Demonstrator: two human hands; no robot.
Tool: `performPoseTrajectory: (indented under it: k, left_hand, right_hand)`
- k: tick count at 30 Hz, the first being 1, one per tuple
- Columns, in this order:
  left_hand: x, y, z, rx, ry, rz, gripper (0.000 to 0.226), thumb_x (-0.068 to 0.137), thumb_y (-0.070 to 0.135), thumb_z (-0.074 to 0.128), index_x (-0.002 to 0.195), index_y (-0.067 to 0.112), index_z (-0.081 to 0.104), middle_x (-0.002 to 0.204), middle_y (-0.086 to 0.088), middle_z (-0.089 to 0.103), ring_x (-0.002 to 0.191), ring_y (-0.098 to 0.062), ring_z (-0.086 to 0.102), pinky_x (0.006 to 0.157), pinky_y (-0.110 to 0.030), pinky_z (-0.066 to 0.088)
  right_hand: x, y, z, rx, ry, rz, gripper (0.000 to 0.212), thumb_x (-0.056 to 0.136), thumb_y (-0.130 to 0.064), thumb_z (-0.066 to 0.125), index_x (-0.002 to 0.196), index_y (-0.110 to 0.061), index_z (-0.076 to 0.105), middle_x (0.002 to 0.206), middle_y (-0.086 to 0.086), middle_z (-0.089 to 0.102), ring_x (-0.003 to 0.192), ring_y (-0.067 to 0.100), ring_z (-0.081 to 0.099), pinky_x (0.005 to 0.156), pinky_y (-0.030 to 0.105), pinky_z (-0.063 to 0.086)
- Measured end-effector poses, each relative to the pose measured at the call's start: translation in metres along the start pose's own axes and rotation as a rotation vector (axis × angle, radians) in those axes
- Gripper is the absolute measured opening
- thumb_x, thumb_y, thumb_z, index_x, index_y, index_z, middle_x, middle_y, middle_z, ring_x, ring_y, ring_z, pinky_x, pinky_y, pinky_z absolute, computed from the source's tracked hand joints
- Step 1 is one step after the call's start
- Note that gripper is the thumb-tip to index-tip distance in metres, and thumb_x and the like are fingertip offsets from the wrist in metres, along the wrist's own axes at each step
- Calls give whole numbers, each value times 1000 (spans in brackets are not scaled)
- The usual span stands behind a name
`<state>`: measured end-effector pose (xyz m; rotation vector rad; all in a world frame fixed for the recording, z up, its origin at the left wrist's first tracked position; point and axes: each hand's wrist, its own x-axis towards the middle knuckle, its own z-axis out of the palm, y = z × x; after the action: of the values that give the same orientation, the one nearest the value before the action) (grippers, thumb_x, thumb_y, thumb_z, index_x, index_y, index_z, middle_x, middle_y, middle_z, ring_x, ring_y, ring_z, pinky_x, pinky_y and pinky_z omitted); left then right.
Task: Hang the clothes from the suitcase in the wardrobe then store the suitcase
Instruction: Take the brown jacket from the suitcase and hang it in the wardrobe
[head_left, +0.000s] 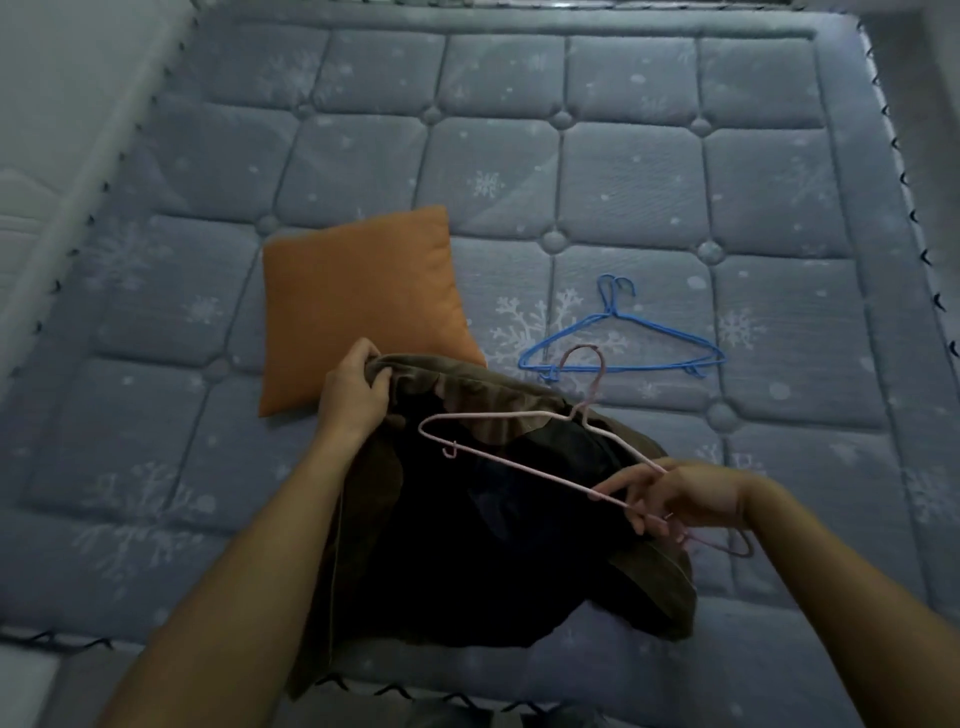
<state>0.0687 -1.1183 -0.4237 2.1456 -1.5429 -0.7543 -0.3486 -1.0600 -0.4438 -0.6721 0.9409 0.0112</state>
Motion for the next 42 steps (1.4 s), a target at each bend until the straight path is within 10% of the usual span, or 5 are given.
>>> performPoseTrajectory:
  k: [19, 25, 34, 37, 42]
  left_hand:
    - [-145, 101, -63, 161, -4, 570, 25, 82, 46, 67, 92, 23, 64, 114, 4, 56, 114, -22, 52, 109, -51, 37]
    - [-151, 101, -83, 16, 136, 623, 52, 81, 49, 78, 82, 16, 38, 74, 4, 44, 66, -18, 47, 61, -38, 43]
    - [-172, 82, -74, 123, 35, 670, 33, 85, 51, 75, 86, 19, 68, 91, 17, 64, 83, -3, 64, 75, -27, 55]
    - [-178, 85, -80, 161, 39, 693, 36, 82, 53, 76, 90, 19, 68, 95, 11, 69, 86, -8, 68, 78, -20, 53]
    - [-200, 90, -88, 193, 65, 780, 36, 78, 47, 81, 80, 29, 50, 77, 19, 45, 76, -8, 59, 73, 1, 30]
  right_hand:
    - [18, -52, 119, -101, -126, -357, 37, 101, -20, 50, 135, -8, 63, 70, 13, 55, 46, 13, 48, 41, 21, 34]
    - [-2, -59, 142, -156, -77, -484, 36, 95, -27, 59, 125, -10, 69, 68, 10, 57, 52, 18, 45, 46, 25, 32]
    - [2, -27, 141, -248, 22, -305, 63, 102, -55, 42, 116, 1, 68, 95, 16, 71, 74, 17, 65, 61, 29, 48]
    - [19, -39, 118, -675, 509, -533, 4, 96, -18, 64, 99, -17, 66, 85, 2, 65, 74, 14, 59, 73, 31, 46]
    - [53, -66, 102, -1343, 298, -428, 66, 82, -30, 65, 145, -38, 47, 139, 9, 50, 124, 28, 48, 109, 45, 40]
